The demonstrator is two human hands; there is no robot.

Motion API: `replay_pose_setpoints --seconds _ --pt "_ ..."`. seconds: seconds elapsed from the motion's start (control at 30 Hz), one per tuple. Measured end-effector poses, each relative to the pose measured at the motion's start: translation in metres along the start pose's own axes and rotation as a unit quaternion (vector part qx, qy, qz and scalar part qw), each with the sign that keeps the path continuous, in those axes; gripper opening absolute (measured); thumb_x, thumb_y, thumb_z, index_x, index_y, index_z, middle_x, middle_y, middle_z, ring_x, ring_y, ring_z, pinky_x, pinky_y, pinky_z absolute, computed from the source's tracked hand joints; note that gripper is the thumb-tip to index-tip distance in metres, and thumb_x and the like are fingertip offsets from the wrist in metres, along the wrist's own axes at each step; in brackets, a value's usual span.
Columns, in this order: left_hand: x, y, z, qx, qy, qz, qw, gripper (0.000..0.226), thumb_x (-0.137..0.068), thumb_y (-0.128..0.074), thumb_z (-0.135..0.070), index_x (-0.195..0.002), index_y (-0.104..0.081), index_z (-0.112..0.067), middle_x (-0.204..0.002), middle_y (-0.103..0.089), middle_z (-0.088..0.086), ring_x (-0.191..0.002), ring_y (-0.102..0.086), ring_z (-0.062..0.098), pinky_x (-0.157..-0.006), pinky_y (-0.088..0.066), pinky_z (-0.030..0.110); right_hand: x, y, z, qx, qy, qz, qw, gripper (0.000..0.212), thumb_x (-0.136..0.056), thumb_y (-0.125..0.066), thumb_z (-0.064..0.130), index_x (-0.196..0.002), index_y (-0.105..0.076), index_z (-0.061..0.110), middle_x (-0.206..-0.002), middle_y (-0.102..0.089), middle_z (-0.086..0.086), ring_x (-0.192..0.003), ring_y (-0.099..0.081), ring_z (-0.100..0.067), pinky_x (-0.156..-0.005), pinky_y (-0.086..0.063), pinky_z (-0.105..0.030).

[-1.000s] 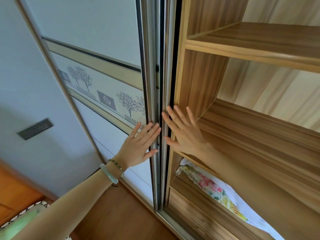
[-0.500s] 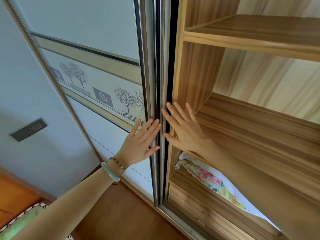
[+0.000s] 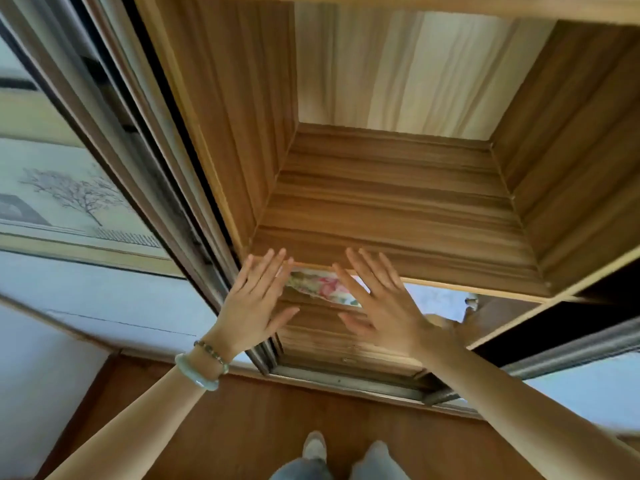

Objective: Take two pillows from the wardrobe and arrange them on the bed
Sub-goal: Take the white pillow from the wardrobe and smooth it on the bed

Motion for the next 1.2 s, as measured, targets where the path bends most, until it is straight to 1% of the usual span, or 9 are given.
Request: replay_pose_setpoints --seconds 0.2,0.33,0.47,0.6,0.73,0.8,0.9,0.97,1.2 --pt "0.011 -0.069 -0.057 0.056 -0.031 0.097 0.993 0.072 -0.100 -0.034 -0.056 -0.149 -0.031 -0.005 -0.154 -0.035 0.017 -0.145 -0.028 0.032 -0.116 -0.026 0.054 0.080 -0.034 -0.035 -0.013 -0.060 0.063 0.996 0.068 -0.087 -0.048 0.049 -0.145 -0.037 0.014 -0.153 -0.029 -0.014 -0.142 -0.027 -0.031 -0.113 -0.023 -0.052" --pt "0.023 -0.103 -0.070 0.078 -0.017 0.121 0.989 0.071 -0.100 -0.037 -0.054 -0.149 -0.033 -0.002 -0.155 -0.034 0.017 -0.145 -0.029 0.033 -0.114 -0.029 0.057 0.110 -0.067 -0.055 -0.030 -0.094 0.084 0.992 0.066 -0.089 -0.045 0.049 -0.143 -0.039 0.012 -0.151 -0.032 -0.015 -0.141 -0.028 -0.033 -0.113 -0.026 -0.054" --pt "0.038 -0.141 -0.077 0.112 0.058 0.117 0.985 0.074 -0.099 -0.035 -0.054 -0.145 -0.038 0.004 -0.151 -0.039 0.022 -0.143 -0.030 0.036 -0.114 -0.028 0.059 0.141 -0.113 -0.077 -0.103 -0.136 0.071 0.983 0.068 -0.088 -0.059 0.037 -0.144 -0.037 0.005 -0.150 -0.033 -0.020 -0.139 -0.032 -0.035 -0.108 -0.034 -0.054" --pt "0.057 -0.189 -0.095 0.167 0.111 0.108 0.974 0.080 -0.098 -0.032 -0.059 -0.148 -0.030 0.004 -0.149 -0.039 0.025 -0.139 -0.036 0.038 -0.117 -0.025 0.054 0.168 -0.160 -0.089 -0.162 -0.180 0.020 0.970 0.072 -0.086 -0.067 0.028 -0.144 -0.034 0.003 -0.147 -0.039 -0.020 -0.134 -0.041 -0.034 -0.107 -0.039 -0.045" --pt "0.082 -0.224 -0.121 0.249 0.150 0.129 0.948 0.087 -0.093 -0.037 -0.062 -0.153 -0.016 -0.003 -0.156 -0.027 0.023 -0.143 -0.028 0.037 -0.117 -0.025 0.049 0.204 -0.199 -0.092 -0.207 -0.235 -0.005 0.950 0.074 -0.087 -0.066 0.027 -0.148 -0.027 0.012 -0.149 -0.038 -0.010 -0.134 -0.039 -0.026 -0.104 -0.035 -0.028" --pt "0.096 -0.225 -0.132 0.277 0.170 0.124 0.938 0.089 -0.090 -0.048 -0.056 -0.154 -0.012 -0.007 -0.158 -0.022 0.020 -0.145 -0.023 0.033 -0.118 -0.024 0.045 0.221 -0.207 -0.091 -0.232 -0.272 -0.014 0.934 0.072 -0.087 -0.064 0.028 -0.148 -0.026 0.019 -0.149 -0.037 -0.006 -0.134 -0.039 -0.021 -0.105 -0.032 -0.025" --pt "0.122 -0.206 -0.140 0.283 0.223 0.105 0.927 0.092 -0.087 -0.064 -0.043 -0.155 -0.011 -0.010 -0.158 -0.019 0.016 -0.146 -0.022 0.031 -0.117 -0.028 0.047 0.245 -0.197 -0.077 -0.277 -0.315 -0.047 0.906 0.069 -0.087 -0.064 0.028 -0.146 -0.030 0.023 -0.146 -0.041 -0.004 -0.129 -0.044 -0.020 -0.104 -0.041 -0.037" --pt "0.130 -0.187 -0.146 0.295 0.226 0.094 0.924 0.093 -0.086 -0.067 -0.040 -0.155 -0.012 -0.011 -0.158 -0.019 0.015 -0.147 -0.022 0.030 -0.116 -0.029 0.047 0.254 -0.182 -0.069 -0.280 -0.318 -0.066 0.903 0.070 -0.087 -0.064 0.030 -0.146 -0.029 0.026 -0.145 -0.042 -0.004 -0.128 -0.046 -0.019 -0.102 -0.043 -0.039" --pt "0.128 -0.124 -0.156 0.305 0.189 0.033 0.933 0.093 -0.087 -0.069 -0.039 -0.155 -0.010 -0.016 -0.161 -0.014 0.009 -0.149 -0.013 0.024 -0.120 -0.018 0.042 0.260 -0.121 -0.051 -0.258 -0.307 -0.140 0.905 0.072 -0.084 -0.067 0.026 -0.145 -0.029 0.028 -0.139 -0.048 0.000 -0.127 -0.045 -0.013 -0.095 -0.038 -0.024"
Point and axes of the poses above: each hand's wrist, its own x-axis away from the middle knuckle, its own y-axis out of the back of the hand, z = x × y, the point moved 9 cm from there along -x, towards the middle knuckle
